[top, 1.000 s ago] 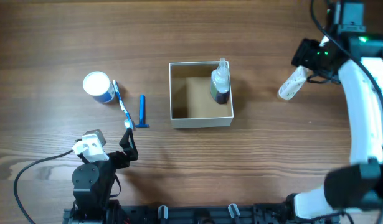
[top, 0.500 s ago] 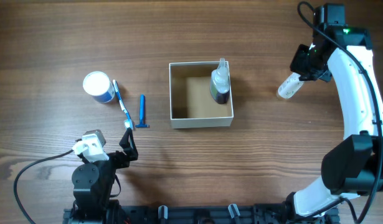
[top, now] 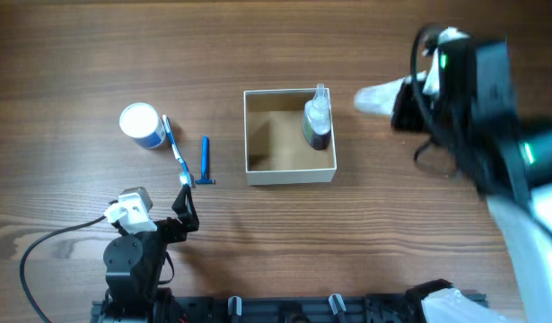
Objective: Pack container
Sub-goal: 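Carry the lotion tube into the box's right side and release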
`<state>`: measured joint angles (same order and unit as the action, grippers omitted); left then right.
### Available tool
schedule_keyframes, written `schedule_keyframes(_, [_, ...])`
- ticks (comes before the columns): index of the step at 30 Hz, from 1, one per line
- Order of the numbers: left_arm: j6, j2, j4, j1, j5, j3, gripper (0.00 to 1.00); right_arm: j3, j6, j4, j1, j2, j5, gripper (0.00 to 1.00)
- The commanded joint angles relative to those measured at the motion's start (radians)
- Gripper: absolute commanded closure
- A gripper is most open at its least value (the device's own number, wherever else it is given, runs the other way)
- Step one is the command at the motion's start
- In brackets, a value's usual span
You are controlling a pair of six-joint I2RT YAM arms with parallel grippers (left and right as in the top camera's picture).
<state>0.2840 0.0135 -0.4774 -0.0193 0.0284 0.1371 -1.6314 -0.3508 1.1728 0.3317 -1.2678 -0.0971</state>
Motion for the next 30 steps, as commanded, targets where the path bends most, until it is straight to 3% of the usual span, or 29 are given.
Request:
schedule_keyframes(1, [0.012,-0.011,0.003,0.005,0.005,-0.001,0.0,-0.011,-0.049,0.02,0.108,0.002,-0.006,0.96])
schedule_keyframes(9, [0.012,-0.011,0.003,0.005,0.005,-0.001,0.0,-0.011,-0.071,0.008,0.203,-0.136,-0.006,0.96])
schedule_keyframes(23, [0.012,-0.011,0.003,0.005,0.005,-0.001,0.0,-0.01,-0.074,0.045,0.202,-0.361,-0.006,0.96])
schedule_keyframes(30, [0.012,-0.011,0.003,0.005,0.005,-0.001,0.0,-0.009,-0.079,0.052,0.202,-0.378,-0.03,0.96])
